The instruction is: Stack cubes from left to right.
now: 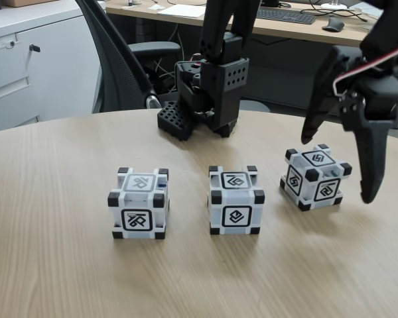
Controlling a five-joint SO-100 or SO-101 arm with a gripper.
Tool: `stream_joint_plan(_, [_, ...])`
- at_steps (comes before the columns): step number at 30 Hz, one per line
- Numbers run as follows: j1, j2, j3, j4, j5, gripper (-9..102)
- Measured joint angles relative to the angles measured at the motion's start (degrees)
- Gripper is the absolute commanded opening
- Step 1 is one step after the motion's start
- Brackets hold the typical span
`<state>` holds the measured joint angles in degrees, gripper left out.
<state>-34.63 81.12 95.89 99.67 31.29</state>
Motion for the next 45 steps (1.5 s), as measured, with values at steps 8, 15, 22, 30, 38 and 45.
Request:
stream_joint_plan(8, [4.57,-1.23,0.00,0.00,-1.93,46])
stream_joint_plan(15, [6.59,-1.23,0.00,0.00,-4.57,42])
stream_joint_plan(22, [6.59,-1.49,0.00,-0.09,-5.54,44])
stream_joint_plan(30, [6.42,-6.86,0.00,-0.09,-6.24,41])
stream_joint_plan(38, [6.42,-7.12,0.00,-0.09,-8.53,24])
stream_joint_plan(45, [6.50,-6.15,-1.32,-0.18,-10.11,13])
